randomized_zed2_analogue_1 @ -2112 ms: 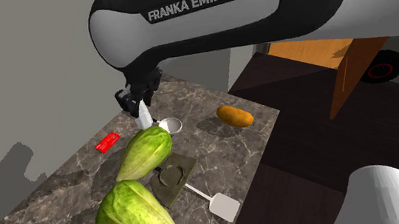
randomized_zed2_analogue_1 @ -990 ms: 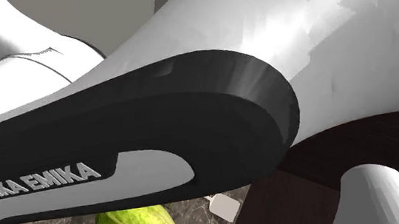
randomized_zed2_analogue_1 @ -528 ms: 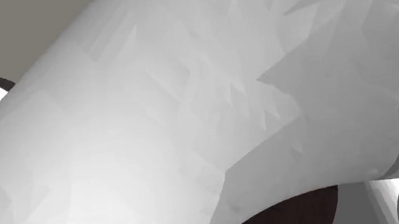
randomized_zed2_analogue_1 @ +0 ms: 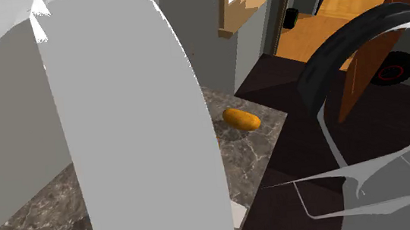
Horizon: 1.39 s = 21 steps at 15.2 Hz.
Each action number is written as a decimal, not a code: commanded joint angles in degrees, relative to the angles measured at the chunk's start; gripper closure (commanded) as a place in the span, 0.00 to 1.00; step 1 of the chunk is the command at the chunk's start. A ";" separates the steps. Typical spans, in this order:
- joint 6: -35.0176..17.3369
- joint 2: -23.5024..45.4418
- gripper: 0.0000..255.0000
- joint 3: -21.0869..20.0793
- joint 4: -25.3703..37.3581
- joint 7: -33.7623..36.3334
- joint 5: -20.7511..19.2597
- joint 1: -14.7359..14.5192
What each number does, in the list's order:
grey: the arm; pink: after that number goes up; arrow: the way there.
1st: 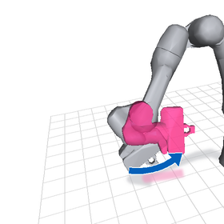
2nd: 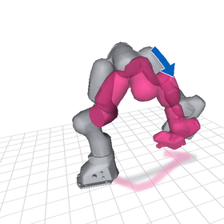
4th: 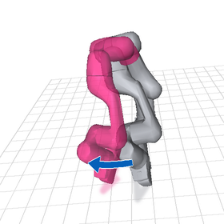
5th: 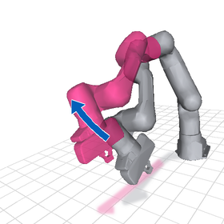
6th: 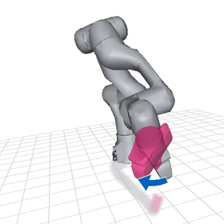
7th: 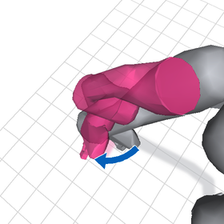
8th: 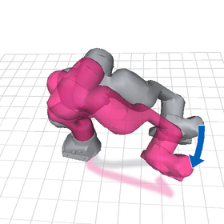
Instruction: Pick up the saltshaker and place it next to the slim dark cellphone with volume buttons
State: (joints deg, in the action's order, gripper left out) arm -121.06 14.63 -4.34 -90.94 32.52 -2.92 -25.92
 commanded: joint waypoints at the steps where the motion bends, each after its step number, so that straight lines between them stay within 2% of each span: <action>1: 1.98 3.98 1.00 -0.52 5.89 2.35 -1.08 -1.59; 3: 4.55 8.97 1.00 -0.97 13.31 4.89 -2.31 -3.71; 21: -8.34 10.90 1.00 -0.59 2.32 5.84 -2.97 -3.65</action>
State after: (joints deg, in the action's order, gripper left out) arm -128.72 25.36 -4.95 -88.15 38.27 -5.83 -29.55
